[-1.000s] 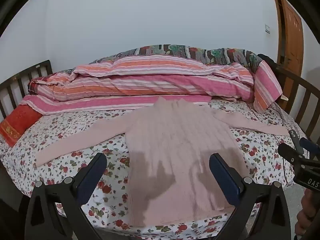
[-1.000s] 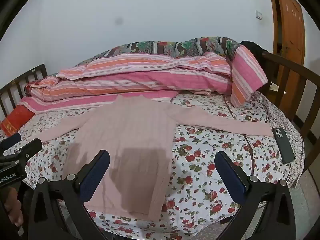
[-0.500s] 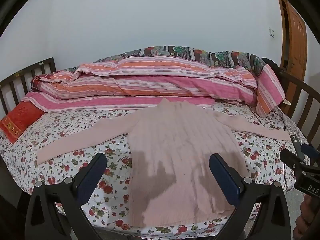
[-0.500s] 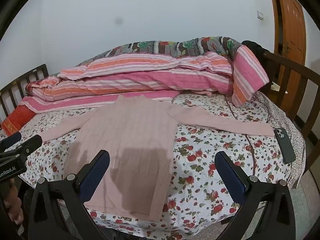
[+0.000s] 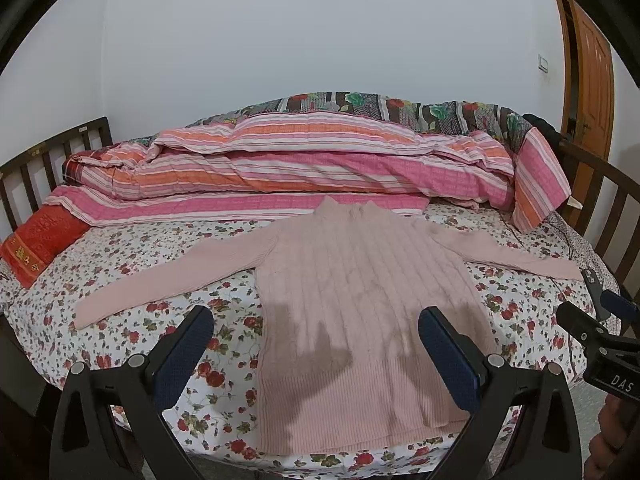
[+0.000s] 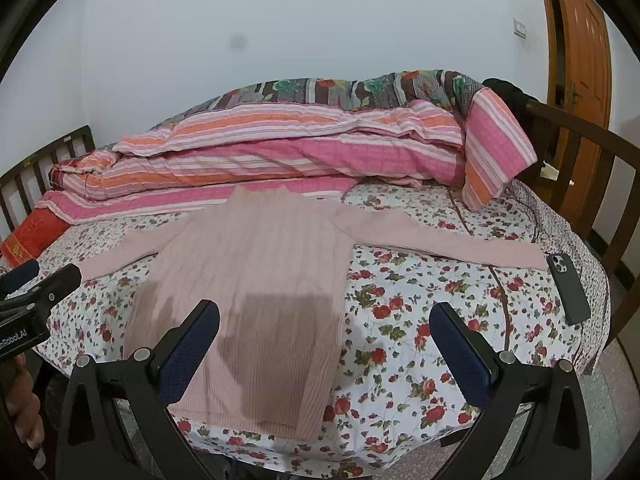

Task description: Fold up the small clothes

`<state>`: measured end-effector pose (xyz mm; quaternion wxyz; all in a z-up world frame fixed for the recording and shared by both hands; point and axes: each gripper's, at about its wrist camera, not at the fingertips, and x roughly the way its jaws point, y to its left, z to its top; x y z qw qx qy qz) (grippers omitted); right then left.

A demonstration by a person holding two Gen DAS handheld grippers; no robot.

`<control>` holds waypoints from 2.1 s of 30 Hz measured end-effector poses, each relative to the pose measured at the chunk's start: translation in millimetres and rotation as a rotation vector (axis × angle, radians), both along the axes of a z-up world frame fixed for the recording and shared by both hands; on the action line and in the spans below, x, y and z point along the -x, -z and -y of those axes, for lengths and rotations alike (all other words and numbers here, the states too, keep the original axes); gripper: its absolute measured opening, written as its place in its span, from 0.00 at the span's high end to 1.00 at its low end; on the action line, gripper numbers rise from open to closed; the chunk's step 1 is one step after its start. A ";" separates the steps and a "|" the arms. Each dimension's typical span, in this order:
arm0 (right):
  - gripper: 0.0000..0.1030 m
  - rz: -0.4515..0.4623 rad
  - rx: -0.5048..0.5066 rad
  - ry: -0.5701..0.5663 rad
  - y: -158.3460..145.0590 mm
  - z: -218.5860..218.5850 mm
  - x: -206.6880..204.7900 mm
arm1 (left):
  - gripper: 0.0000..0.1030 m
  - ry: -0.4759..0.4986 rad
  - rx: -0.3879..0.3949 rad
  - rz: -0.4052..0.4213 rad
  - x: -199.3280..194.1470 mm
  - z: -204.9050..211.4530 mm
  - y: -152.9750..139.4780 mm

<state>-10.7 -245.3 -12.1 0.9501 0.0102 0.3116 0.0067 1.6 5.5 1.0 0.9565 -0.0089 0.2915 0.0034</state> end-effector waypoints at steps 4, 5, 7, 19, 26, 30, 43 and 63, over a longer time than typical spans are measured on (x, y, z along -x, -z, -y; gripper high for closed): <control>0.00 0.002 0.002 -0.002 -0.1 0.0 0.9 | 0.00 0.000 -0.001 0.000 -0.2 0.9 -0.1; 0.00 0.002 0.002 -0.001 -1.0 -0.2 0.5 | 0.00 0.000 0.000 0.001 -0.2 1.1 -0.2; 0.00 0.001 0.001 0.001 -0.9 0.7 0.5 | 0.00 -0.001 -0.002 0.000 -0.3 1.5 -0.4; 0.00 0.006 -0.005 0.007 -1.3 2.6 2.5 | 0.00 0.000 0.000 0.000 -0.2 1.1 -0.1; 0.00 0.005 -0.005 0.008 -2.6 2.3 2.1 | 0.00 -0.001 0.001 0.000 -0.2 1.3 0.0; 0.00 0.007 -0.003 0.008 -3.4 2.0 2.5 | 0.00 -0.001 0.002 0.002 -0.7 1.9 -0.4; 0.00 0.009 -0.006 0.008 -6.2 1.4 2.8 | 0.00 -0.005 0.006 0.003 -0.2 -0.5 -2.3; 0.00 0.010 -0.008 0.009 -7.3 -0.4 3.7 | 0.00 -0.001 0.014 0.009 0.3 -1.1 -6.0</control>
